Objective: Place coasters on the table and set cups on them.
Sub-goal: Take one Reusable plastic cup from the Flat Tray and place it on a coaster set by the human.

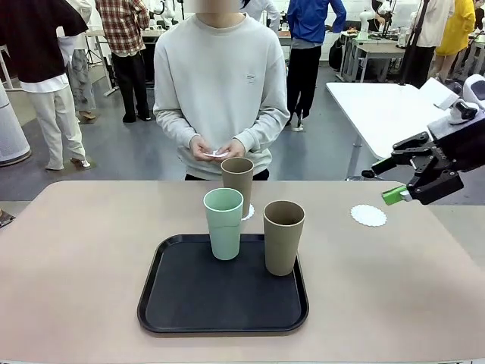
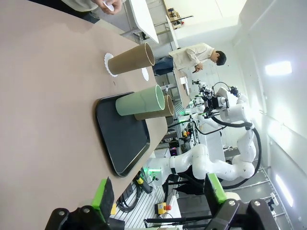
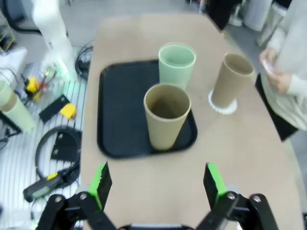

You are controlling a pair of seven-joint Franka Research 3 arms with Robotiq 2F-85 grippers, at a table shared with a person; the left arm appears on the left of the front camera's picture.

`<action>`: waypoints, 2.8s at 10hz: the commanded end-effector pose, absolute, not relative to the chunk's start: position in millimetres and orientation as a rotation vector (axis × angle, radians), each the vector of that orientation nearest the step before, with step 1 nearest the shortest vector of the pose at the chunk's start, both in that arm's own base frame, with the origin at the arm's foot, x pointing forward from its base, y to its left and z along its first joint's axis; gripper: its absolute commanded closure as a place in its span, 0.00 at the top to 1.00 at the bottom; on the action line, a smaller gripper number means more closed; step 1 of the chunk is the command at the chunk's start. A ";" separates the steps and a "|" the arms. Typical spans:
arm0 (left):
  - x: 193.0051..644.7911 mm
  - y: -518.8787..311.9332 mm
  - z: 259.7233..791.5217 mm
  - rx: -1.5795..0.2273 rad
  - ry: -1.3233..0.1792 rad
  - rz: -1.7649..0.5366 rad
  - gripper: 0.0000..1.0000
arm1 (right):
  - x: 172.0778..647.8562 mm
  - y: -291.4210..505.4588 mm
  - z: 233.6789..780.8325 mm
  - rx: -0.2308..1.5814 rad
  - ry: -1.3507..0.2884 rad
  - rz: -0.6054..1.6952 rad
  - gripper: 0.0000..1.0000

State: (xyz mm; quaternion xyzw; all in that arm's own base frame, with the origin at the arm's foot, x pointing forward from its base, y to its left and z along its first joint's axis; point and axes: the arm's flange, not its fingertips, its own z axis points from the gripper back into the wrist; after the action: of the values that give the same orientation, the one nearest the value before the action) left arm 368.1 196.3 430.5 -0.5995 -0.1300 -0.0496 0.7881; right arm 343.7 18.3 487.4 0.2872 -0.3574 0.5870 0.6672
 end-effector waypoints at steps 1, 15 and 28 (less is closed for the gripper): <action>367.5 197.3 431.9 -1.296 -0.286 -0.108 1.00 | 336.5 20.5 433.6 0.759 -0.903 1.283 1.00; 367.5 197.3 431.9 -1.296 -0.286 -0.108 1.00 | 356.3 13.8 339.2 0.903 -1.027 1.280 1.00; 367.5 197.3 431.9 -1.296 -0.286 -0.108 1.00 | 369.1 94.0 257.1 1.104 -1.098 1.351 1.00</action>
State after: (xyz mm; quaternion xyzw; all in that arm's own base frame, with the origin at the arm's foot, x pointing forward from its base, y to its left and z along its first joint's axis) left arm 367.9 196.7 430.4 -0.5993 -0.1302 -0.0490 0.7883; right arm 374.9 87.4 268.1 0.4624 -0.4365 0.5651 0.5257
